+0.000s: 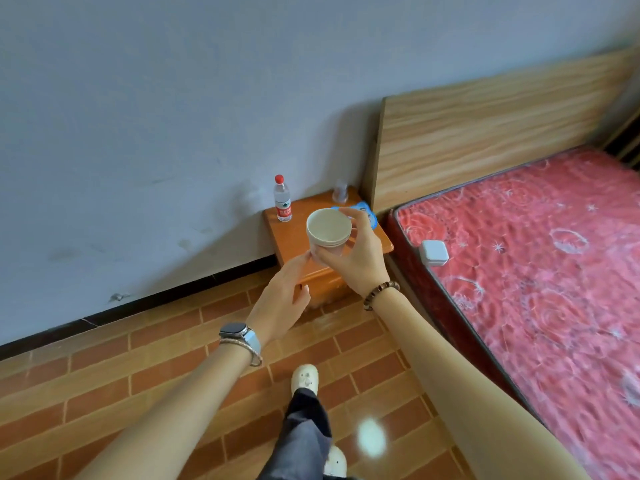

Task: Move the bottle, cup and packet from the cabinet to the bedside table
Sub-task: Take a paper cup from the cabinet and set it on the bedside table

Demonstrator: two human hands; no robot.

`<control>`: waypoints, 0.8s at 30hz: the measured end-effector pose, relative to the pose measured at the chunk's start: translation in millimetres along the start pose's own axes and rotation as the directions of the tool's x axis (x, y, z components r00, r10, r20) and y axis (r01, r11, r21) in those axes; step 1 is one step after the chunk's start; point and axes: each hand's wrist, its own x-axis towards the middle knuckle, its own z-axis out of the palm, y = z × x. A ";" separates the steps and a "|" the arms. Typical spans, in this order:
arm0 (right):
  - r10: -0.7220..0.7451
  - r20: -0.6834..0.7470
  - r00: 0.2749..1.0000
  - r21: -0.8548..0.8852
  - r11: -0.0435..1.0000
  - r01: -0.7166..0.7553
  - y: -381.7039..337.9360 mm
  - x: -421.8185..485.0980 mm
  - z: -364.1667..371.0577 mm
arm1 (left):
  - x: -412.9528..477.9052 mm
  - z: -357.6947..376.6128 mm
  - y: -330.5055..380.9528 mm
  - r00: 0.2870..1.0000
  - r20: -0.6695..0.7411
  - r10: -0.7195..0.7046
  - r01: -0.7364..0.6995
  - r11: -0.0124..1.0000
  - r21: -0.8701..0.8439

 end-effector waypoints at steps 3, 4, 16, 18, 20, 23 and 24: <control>0.000 0.005 1.000 0.001 1.000 0.000 11.1 40.9 7.6 | 39.0 -3.7 -12.1 1.000 -0.005 -0.011 0.011 1.000 -0.011; -0.002 0.003 1.000 -0.004 1.000 0.002 14.8 55.4 10.2 | 53.2 -5.3 -16.9 1.000 -0.009 -0.009 0.009 1.000 -0.013; 0.038 0.049 0.998 -0.074 0.997 -0.034 52.3 206.2 31.1 | 199.7 -13.1 -67.4 1.000 0.005 -0.024 0.024 0.997 -0.070; 0.053 0.071 0.996 -0.078 0.996 -0.047 62.6 224.0 31.4 | 216.1 -9.5 -73.7 1.000 0.001 -0.029 0.029 0.997 -0.068; 0.060 0.093 0.994 -0.084 0.995 -0.052 74.8 242.3 33.0 | 232.5 -4.4 -79.7 0.999 0.002 -0.046 0.046 0.997 -0.058; 0.079 0.126 0.989 -0.083 0.994 -0.069 98.8 270.3 37.5 | 257.3 5.9 -89.5 0.996 -0.015 -0.084 0.083 0.996 -0.044; 0.085 0.137 0.987 -0.083 0.994 -0.074 108.1 279.4 39.0 | 265.6 10.4 -93.0 0.995 -0.025 -0.095 0.094 0.995 -0.041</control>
